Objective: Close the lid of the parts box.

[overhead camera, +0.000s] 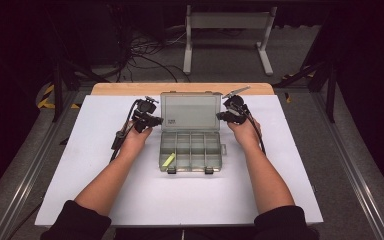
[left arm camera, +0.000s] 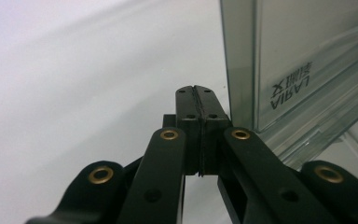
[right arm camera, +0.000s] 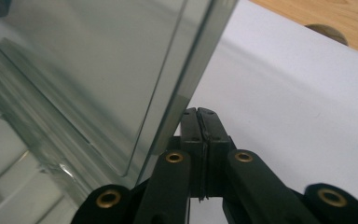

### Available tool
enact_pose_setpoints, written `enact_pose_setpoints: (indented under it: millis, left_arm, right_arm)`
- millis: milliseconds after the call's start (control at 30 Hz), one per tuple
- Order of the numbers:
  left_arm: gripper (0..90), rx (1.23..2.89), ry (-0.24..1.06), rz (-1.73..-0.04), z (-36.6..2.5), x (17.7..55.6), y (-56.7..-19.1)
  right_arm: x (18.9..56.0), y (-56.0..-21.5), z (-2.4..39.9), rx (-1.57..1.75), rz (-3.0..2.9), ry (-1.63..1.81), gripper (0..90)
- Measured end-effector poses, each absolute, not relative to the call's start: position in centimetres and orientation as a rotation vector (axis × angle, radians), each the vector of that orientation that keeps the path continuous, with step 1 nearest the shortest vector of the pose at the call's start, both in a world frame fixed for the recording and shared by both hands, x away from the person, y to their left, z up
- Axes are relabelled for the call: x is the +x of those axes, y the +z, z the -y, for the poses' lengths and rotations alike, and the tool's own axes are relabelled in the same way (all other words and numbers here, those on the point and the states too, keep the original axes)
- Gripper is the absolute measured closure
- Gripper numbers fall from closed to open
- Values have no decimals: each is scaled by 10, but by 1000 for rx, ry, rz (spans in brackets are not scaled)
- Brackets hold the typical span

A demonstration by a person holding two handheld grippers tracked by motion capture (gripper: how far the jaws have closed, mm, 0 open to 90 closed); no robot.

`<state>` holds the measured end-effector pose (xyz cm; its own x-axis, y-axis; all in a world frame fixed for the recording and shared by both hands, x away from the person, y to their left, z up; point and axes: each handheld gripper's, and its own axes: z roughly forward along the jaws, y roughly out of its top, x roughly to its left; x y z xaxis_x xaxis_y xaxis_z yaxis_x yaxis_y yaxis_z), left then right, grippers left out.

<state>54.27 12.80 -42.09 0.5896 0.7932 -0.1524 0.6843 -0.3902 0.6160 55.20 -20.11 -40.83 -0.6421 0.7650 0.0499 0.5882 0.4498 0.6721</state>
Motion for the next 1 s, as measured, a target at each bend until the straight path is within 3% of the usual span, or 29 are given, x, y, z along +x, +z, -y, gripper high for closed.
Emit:
enact_pose_setpoints:
  millis: [1000]
  left_arm:
    - [869,2138,216,-1094,-136,526,-399]
  right_arm:
    - [525,-379,203,1023,-2434,1100,900]
